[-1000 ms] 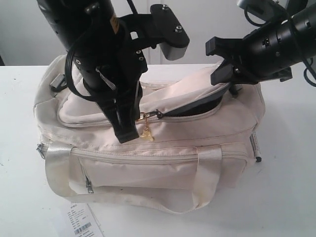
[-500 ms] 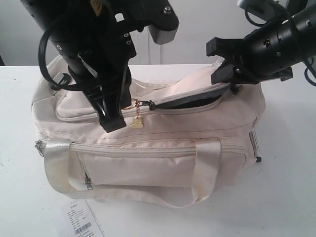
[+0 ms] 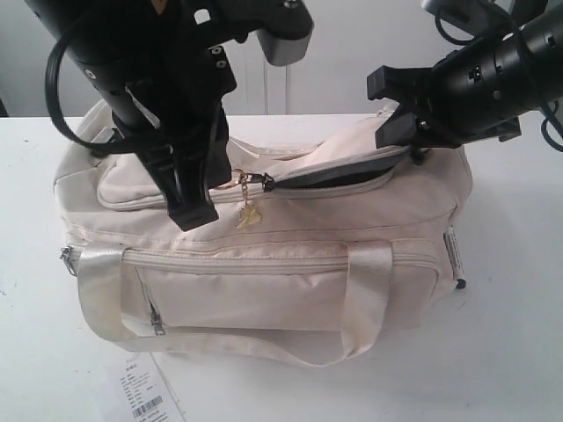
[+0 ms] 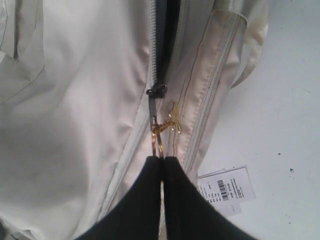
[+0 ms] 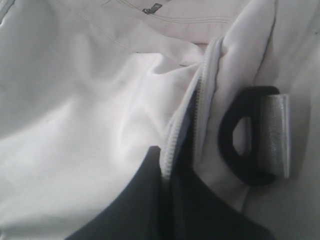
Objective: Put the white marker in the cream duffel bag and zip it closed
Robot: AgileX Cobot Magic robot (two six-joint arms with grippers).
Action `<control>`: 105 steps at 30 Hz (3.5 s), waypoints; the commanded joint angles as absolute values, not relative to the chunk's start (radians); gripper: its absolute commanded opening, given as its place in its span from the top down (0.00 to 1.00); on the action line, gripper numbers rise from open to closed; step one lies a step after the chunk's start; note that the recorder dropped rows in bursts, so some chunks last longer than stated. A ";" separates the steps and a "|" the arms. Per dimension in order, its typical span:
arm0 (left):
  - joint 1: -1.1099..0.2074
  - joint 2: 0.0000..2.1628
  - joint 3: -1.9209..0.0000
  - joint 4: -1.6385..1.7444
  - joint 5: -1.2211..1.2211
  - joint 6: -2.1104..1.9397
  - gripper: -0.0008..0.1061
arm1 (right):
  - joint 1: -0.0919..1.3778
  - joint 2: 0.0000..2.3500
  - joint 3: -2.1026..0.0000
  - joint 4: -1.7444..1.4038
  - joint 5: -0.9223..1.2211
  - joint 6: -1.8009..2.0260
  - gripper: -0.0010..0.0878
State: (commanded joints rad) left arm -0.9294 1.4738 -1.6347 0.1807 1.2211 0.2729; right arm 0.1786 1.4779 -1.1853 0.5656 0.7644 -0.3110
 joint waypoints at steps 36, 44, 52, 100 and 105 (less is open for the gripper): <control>-0.858 1.477 -1.547 0.195 1.221 0.110 0.99 | 0.179 1.411 -1.197 0.500 0.816 -0.530 0.34; -0.858 1.477 -1.547 0.187 1.221 0.103 0.99 | 0.179 1.320 -1.194 0.687 1.144 -1.094 0.37; -0.858 1.477 -1.547 0.187 1.221 0.060 0.99 | 0.226 1.320 -1.097 0.923 1.149 -1.821 0.30; -0.858 1.477 -1.547 0.181 1.221 0.021 0.99 | 0.369 1.584 -1.069 1.035 0.822 -2.012 0.99; -0.858 1.477 -1.547 0.218 1.221 0.024 0.99 | 0.369 1.551 -1.069 0.957 0.838 -2.012 0.99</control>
State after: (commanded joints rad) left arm -0.8585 1.4772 -1.5470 0.2182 1.2211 0.0243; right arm 0.3686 1.5507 -1.0691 0.9567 0.8383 -2.0115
